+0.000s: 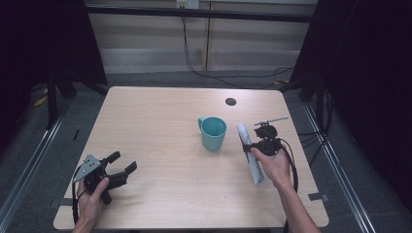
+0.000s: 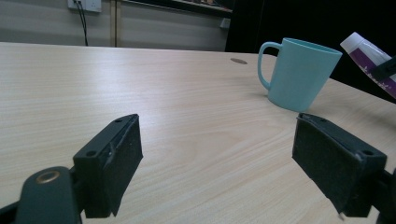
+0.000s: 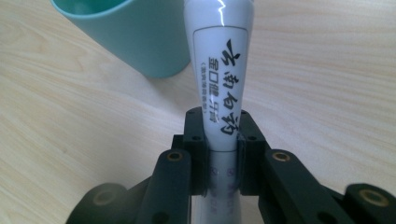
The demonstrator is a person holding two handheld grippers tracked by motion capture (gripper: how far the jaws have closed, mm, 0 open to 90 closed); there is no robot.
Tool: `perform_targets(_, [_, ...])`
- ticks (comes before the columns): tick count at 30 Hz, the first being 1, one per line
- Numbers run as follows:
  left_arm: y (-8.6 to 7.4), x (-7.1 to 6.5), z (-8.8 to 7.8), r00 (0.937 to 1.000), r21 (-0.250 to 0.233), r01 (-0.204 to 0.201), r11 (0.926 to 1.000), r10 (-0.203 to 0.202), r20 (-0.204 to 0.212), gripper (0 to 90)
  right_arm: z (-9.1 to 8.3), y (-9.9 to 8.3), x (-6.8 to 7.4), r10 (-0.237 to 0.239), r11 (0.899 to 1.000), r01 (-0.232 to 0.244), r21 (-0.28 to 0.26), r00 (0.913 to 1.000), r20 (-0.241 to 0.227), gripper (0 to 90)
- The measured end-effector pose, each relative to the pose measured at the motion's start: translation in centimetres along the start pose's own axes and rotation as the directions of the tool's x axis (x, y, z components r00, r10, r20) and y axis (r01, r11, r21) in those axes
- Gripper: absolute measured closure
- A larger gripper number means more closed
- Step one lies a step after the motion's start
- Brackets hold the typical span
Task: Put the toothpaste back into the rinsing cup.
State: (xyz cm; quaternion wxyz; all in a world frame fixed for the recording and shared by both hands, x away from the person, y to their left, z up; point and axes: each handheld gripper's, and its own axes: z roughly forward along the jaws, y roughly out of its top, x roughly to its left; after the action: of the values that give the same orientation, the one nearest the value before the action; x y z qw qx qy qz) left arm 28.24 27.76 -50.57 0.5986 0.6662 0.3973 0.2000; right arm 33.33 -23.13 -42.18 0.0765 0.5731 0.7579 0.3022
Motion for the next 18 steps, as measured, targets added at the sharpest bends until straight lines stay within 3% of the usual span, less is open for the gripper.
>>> perform_targets(9, [0.0, 0.0, 0.0, 1.0, 0.0, 0.002, 1.0, -0.002, -0.002, 15.8, -0.9, -0.1, 0.1, 0.001, 0.997, -0.002, -0.079, 0.9998, -0.018, 78.2])
perform_targets(18, [0.0, -0.1, 0.0, 1.0, 0.003, -0.006, 1.0, 0.006, 0.0, 15.9, -2.0, -0.5, 0.1, -0.021, 0.984, 0.016, -0.177, 0.9993, -0.03, 78.2])
